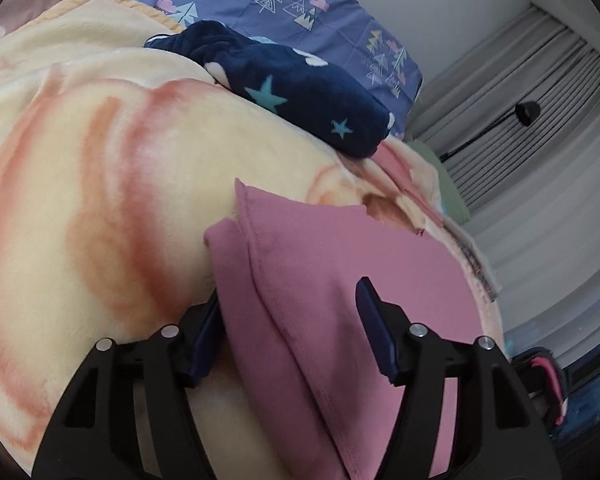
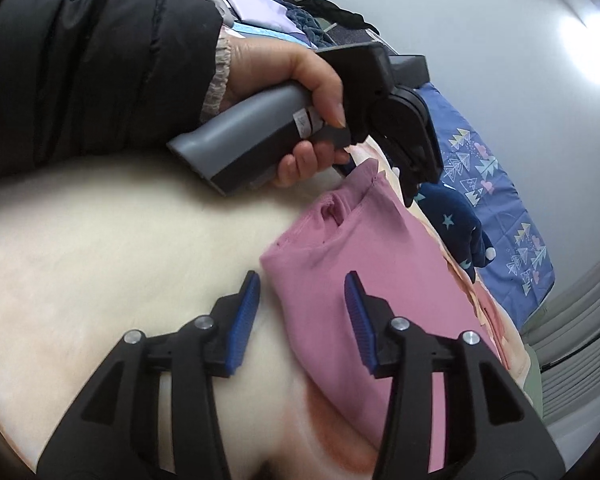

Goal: Fold small clothes

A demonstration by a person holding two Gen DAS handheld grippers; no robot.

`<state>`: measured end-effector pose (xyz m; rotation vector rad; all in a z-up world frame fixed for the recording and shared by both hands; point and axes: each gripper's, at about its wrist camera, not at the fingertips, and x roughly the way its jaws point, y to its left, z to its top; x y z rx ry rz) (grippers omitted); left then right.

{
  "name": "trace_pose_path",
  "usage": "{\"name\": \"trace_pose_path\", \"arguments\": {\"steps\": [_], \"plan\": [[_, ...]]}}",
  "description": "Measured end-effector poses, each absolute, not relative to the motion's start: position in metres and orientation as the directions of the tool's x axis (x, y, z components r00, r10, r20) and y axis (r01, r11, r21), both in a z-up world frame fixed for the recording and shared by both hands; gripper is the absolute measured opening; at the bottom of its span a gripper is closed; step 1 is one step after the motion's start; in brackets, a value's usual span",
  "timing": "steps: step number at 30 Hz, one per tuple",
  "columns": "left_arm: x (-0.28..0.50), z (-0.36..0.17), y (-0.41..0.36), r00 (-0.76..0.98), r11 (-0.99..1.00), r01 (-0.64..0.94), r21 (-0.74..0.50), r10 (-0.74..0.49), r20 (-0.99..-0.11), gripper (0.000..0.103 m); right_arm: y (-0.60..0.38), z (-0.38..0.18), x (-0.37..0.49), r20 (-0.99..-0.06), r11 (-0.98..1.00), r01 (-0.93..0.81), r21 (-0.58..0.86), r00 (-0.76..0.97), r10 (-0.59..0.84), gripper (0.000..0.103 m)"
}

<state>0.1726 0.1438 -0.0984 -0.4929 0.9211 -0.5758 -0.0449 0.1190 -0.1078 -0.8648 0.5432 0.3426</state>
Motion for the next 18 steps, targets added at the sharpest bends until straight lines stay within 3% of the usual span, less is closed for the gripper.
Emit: {"name": "trace_pose_path", "arguments": {"steps": [1,2,3,4,6,18], "plan": [[0.176,-0.099,0.141,0.475,0.756,0.241,-0.608,-0.638,-0.605,0.059,0.121,-0.109,-0.04,-0.586,0.613,-0.494,-0.617,0.808,0.062,0.026],[0.179,-0.099,0.141,0.478,0.768,0.229,-0.598,-0.624,-0.618,0.037,0.123,-0.109,-0.037,-0.591,0.615,-0.495,-0.613,0.805,0.059,0.004],[0.184,-0.102,0.143,0.47,0.766,0.206,-0.609,-0.623,-0.625,0.016,0.125,-0.11,-0.033,-0.587,0.614,-0.484,-0.624,0.808,0.041,0.004],[0.188,-0.104,0.148,0.459,0.744,0.179,-0.644,-0.642,-0.613,0.012,0.125,-0.109,-0.033,-0.581,0.616,-0.479,-0.626,0.813,0.041,0.004],[0.19,-0.101,0.154,0.471,0.713,0.135,-0.688,-0.657,-0.588,0.01,0.117,-0.098,-0.036,-0.554,0.639,-0.464,-0.613,0.83,0.072,0.004],[0.177,-0.002,0.086,0.509,0.796,0.264,-0.545,-0.595,-0.622,0.01,0.027,-0.017,-0.047,-0.462,0.879,-0.36,-0.314,0.867,0.189,0.004]]}}
